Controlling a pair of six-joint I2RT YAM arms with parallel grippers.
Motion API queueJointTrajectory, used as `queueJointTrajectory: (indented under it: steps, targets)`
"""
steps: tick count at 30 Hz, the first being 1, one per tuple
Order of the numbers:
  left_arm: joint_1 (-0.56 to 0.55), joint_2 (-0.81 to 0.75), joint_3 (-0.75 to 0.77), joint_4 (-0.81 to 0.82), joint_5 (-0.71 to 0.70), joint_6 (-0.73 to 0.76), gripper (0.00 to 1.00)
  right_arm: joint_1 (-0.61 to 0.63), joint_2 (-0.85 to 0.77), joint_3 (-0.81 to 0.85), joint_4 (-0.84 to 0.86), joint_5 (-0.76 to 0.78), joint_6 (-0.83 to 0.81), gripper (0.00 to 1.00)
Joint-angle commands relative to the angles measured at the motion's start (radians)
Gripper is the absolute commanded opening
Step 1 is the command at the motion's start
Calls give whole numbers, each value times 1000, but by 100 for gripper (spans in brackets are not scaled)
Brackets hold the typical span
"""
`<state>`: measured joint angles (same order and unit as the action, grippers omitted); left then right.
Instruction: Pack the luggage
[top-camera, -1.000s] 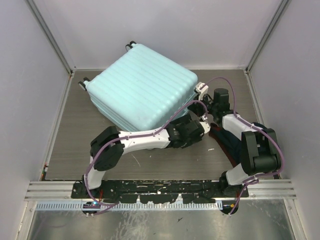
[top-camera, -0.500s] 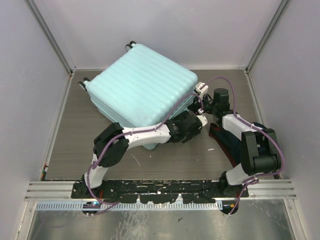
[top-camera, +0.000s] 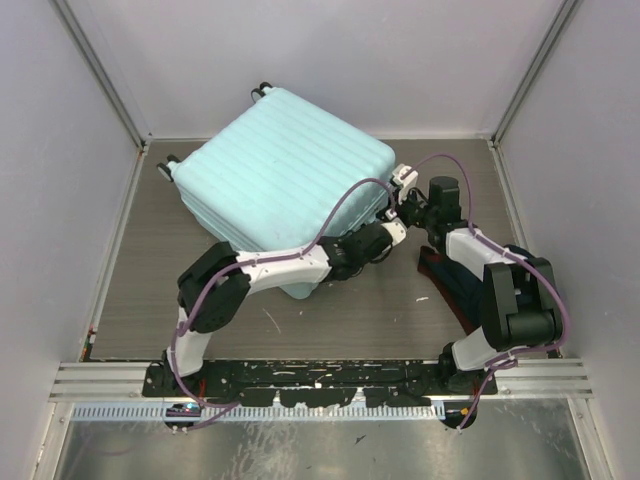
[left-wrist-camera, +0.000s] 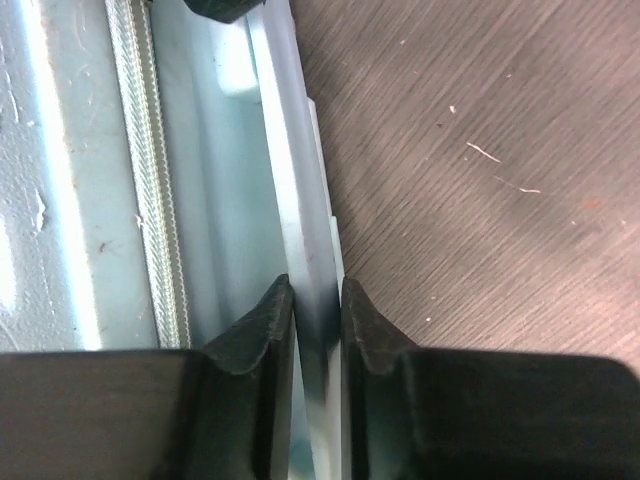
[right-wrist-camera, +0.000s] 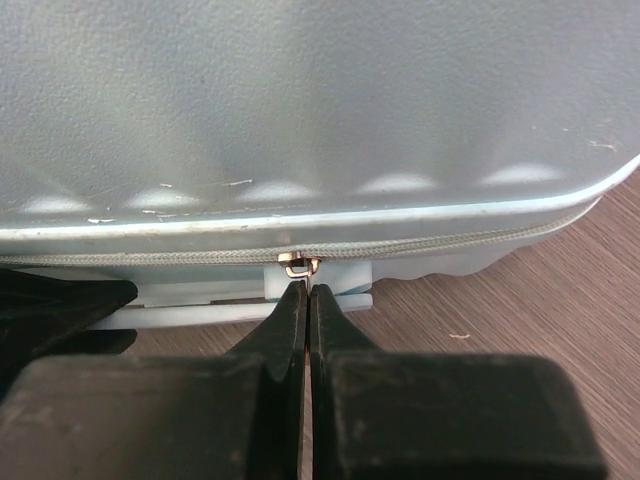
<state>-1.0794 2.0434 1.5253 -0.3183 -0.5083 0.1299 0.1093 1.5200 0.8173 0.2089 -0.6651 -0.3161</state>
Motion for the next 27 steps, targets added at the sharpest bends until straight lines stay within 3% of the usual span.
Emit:
queueJointTrajectory:
  steps: [1, 3, 9, 14, 16, 19, 27]
  targets:
    - [29, -32, -170, -109, 133, 67, 7, -33, -71, 2, 28, -4, -50, 1]
    - [30, -73, -231, -93, 151, 108, 0, -37, -100, -15, -3, -17, -79, 1]
    - [30, -259, -438, -47, 262, 252, 0, -37, -229, -134, -75, -51, -124, 1]
    - [44, -501, -730, 54, 347, 461, 0, -35, -402, -255, -130, -94, -106, 1]
    - [44, -571, -796, 110, 368, 478, 0, -28, -455, -306, -115, -90, -67, 1]
    - [34, -571, -747, 121, 375, 396, 5, -1, -494, -348, -95, -81, -22, 1]
    - [9, -360, -487, 152, 260, 262, 19, 95, -513, -373, -59, -20, 40, 1]
